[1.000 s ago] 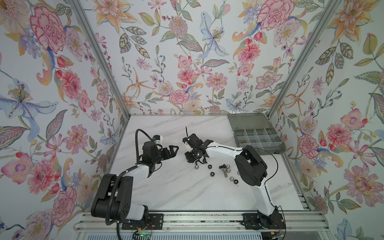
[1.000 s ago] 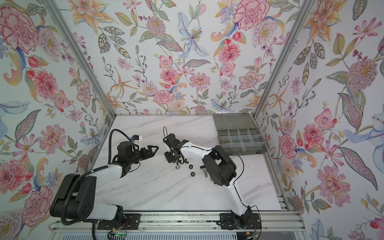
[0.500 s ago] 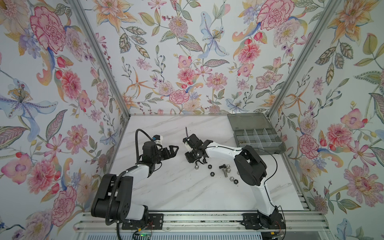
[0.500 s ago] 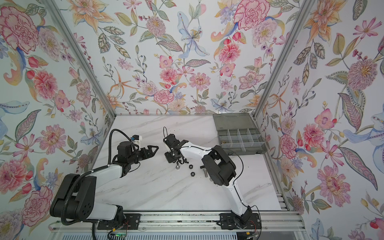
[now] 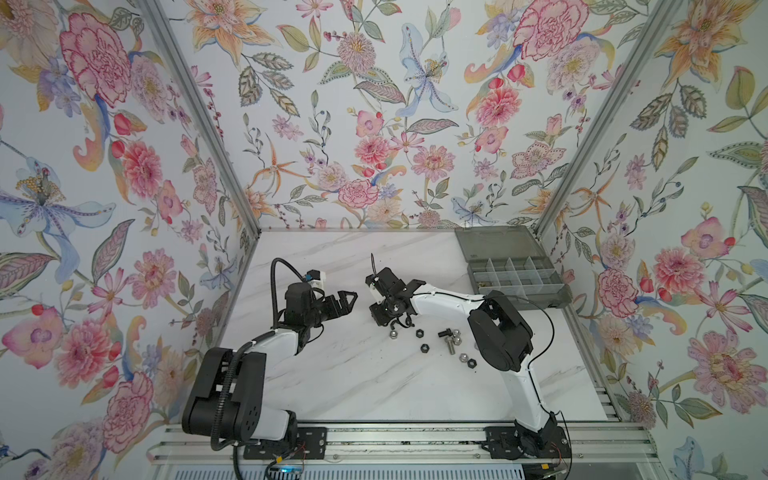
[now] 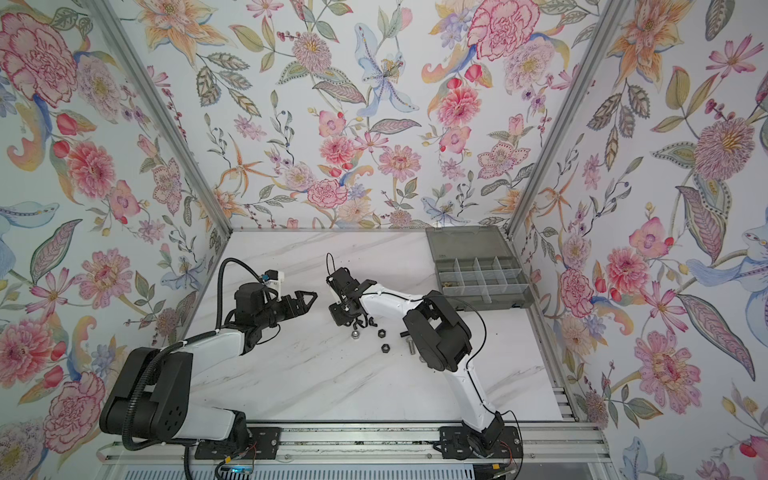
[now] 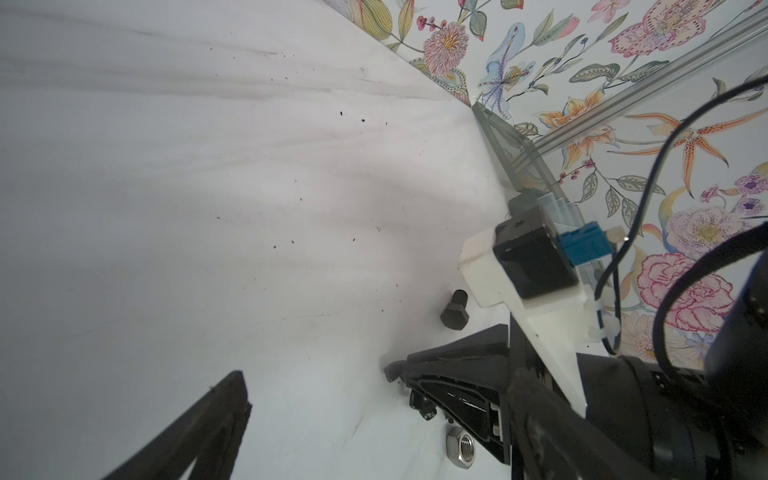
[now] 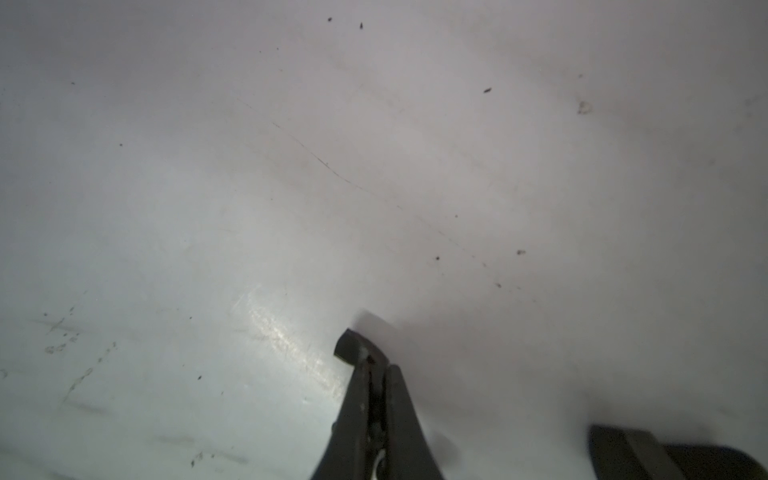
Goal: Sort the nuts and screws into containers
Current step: 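Lift the black wing nut from the pile with the right gripper, then carry the black wing nut with the right gripper over the organizer box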
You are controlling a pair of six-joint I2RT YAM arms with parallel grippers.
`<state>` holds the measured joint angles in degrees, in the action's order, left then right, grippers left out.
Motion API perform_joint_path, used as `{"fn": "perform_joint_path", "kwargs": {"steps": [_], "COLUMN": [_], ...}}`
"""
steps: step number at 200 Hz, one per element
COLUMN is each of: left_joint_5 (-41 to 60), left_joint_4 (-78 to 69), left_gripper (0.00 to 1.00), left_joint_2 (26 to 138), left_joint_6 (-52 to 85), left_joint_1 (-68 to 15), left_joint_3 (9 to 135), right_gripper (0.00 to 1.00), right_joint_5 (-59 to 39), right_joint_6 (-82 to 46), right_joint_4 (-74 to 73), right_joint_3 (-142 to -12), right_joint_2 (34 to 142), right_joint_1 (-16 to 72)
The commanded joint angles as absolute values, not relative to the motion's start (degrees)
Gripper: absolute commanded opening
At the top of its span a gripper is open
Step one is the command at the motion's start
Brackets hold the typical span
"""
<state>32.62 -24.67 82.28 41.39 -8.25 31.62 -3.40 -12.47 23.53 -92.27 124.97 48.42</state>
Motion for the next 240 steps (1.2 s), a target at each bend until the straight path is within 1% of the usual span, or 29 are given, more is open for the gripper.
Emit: {"fn": "perform_joint_path", "kwargs": {"steps": [1, 38, 69, 100, 125, 160, 187, 221, 240], "left_joint_5": [32.98, 32.88, 32.87, 32.87, 32.67, 32.70, 32.87, 33.30, 33.48], "left_joint_4": [-25.63, -25.60, -25.64, -25.84, -25.84, -25.82, -25.96, -26.64, -27.10], "left_gripper": [0.99, 0.99, 1.00, 0.99, 1.00, 0.99, 0.99, 0.99, 0.99], "left_joint_2": [81.93, 81.85, 81.83, 81.83, 81.83, 81.74, 81.78, 82.01, 81.92], "left_joint_6": [40.76, 40.79, 40.87, 40.96, 41.04, 40.90, 41.11, 41.89, 42.26], "left_joint_1": [-7.69, -7.69, -7.66, -7.68, -7.72, -7.73, -7.72, -7.80, -7.91], "left_joint_3": [30.75, 30.70, 30.73, 30.63, 30.51, 30.54, 30.51, 30.93, 31.23], "right_gripper": [0.07, 0.05, 0.00, 0.00, 0.00, 0.00, 0.00, 0.00, 0.00], "right_joint_5": [-2.98, -3.24, -3.83, -7.48, -13.11, -16.43, -17.65, -16.95, -16.34], "right_joint_6": [-12.26, -12.13, -12.10, -12.49, -12.78, -12.92, -13.30, -12.84, -12.60], "right_joint_4": [24.61, 24.58, 24.60, 24.53, 23.92, 23.77, 23.56, 23.55, 23.55], "right_joint_3": [-92.74, -92.46, -92.29, -92.63, -93.03, -92.93, -91.58, -88.30, -85.70], "right_joint_2": [127.11, 126.92, 126.25, 124.59, 122.92, 120.80, 117.75, 112.06, 108.35], "right_joint_1": [48.78, 48.71, 48.56, 47.51, 46.16, 44.33, 41.92, 37.46, 31.66]}}
